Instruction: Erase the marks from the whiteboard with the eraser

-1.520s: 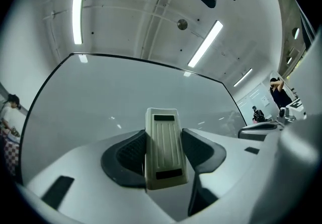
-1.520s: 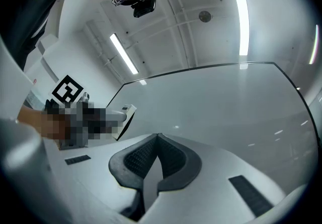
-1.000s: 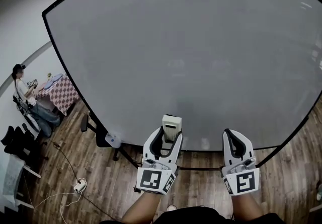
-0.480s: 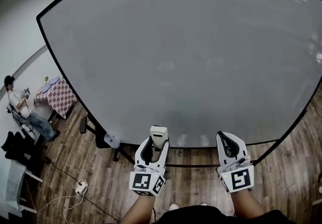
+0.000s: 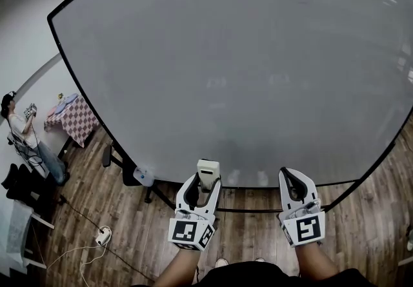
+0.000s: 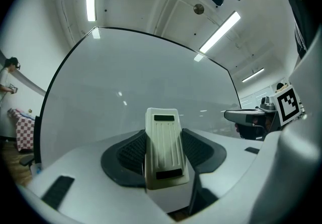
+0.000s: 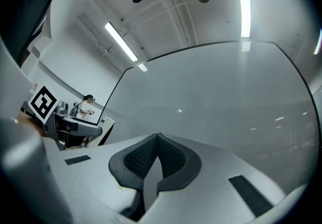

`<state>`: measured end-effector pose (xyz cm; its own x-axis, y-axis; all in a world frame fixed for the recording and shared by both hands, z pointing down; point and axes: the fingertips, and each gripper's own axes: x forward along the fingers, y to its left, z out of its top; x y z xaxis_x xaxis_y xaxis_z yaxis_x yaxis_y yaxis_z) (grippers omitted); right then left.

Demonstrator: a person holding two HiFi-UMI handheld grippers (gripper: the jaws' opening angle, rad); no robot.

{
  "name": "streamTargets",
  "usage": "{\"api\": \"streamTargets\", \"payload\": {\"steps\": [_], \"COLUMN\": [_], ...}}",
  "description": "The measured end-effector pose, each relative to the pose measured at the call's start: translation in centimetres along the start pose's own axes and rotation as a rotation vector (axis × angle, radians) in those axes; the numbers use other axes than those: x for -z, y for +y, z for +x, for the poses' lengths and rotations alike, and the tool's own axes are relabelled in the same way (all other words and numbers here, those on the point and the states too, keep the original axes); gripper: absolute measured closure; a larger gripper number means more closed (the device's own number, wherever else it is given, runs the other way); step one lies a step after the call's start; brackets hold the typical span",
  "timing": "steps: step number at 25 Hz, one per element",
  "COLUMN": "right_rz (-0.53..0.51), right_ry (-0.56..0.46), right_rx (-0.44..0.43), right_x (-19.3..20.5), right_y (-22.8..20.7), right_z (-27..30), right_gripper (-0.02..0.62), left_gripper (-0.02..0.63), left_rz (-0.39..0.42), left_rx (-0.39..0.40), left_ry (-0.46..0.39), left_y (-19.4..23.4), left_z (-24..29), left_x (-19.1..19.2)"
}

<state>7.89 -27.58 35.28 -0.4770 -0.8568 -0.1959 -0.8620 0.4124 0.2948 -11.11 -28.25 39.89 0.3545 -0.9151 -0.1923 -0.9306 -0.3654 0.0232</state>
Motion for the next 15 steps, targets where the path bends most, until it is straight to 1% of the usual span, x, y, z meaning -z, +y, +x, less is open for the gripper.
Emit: {"api": "streamTargets", "payload": {"steps": [3,15], "right_rz": [0.000,0.005], "right_ry": [0.000,-0.004], "right_rx": [-0.001,-0.008], "right_x": [0.09,0.56], "right_y": [-0.15,-0.83], "right_z": [0.08,0.56], "right_gripper": [0.577,0.577], "left_gripper": [0.364,0.364], "left_rz": [-0.004,-0.001], "left_rx": [-0.003,-0.005], "left_ry": [0.005,-0.019], "left_y": [-0.06,-0.48], "left_z": [0.18,0.83], "left_x": [0.10,-0.51]}}
